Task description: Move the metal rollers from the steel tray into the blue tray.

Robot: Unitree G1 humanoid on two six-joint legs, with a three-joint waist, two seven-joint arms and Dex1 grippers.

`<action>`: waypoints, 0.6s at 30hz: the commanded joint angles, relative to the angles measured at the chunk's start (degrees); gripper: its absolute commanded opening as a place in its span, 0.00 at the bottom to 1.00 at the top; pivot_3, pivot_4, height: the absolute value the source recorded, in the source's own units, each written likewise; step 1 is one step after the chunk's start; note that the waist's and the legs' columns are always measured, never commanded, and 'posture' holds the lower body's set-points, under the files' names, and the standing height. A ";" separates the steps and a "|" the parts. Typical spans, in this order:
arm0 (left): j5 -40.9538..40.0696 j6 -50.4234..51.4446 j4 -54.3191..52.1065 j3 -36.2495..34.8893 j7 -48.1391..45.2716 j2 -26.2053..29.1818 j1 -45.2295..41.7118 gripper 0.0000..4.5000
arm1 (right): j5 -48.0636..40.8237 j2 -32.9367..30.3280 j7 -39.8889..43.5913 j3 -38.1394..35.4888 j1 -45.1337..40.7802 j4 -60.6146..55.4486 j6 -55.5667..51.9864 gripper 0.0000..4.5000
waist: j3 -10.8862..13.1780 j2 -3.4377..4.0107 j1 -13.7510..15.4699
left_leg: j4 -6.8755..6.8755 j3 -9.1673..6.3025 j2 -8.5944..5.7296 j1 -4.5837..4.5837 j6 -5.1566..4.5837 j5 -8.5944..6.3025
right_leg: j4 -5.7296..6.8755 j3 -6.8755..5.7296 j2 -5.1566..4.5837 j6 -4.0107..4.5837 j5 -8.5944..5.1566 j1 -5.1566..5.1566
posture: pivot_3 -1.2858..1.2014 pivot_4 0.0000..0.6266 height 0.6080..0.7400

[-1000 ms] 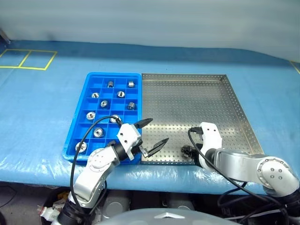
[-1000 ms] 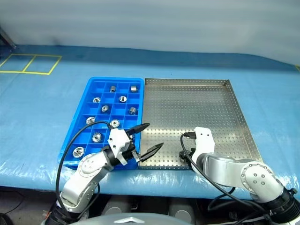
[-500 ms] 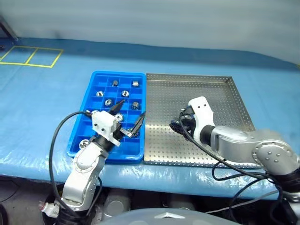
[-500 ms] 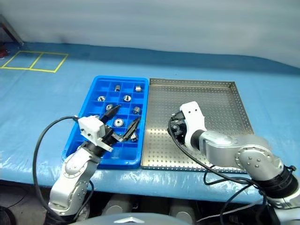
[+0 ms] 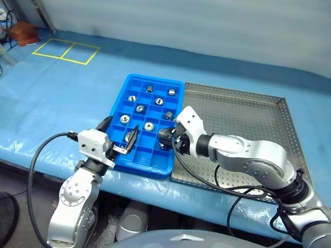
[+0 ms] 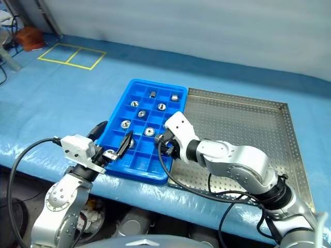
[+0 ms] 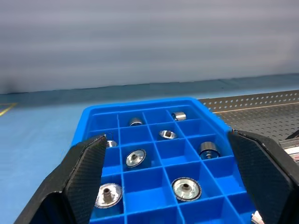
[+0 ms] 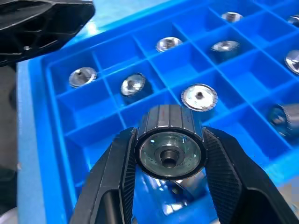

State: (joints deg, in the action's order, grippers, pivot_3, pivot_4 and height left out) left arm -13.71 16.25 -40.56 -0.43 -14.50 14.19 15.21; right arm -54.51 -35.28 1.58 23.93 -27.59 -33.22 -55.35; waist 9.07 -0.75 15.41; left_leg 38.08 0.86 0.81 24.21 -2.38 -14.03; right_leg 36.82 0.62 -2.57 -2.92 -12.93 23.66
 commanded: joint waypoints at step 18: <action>-1.85 3.73 -3.40 0.60 -0.84 0.90 -0.47 1.00 | 8.22 5.06 9.79 -3.83 7.09 -3.85 -6.44 0.39 | -0.05 -0.04 13.25 | 0.18 0.16 -0.21 0.47 0.13 0.00 | 0.00 -0.35 0.03 -0.21 0.27 0.74 | 0.71 0.24 1.00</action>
State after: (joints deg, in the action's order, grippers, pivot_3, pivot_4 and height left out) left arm -14.73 20.69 -41.60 -0.14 -14.96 14.98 15.10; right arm -46.46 -29.97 10.69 22.04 -20.82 -34.63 -61.62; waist 9.03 -0.79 28.66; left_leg 38.26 1.09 0.61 24.67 -2.23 -14.02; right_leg 36.81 0.25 -2.53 -3.11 -12.65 24.41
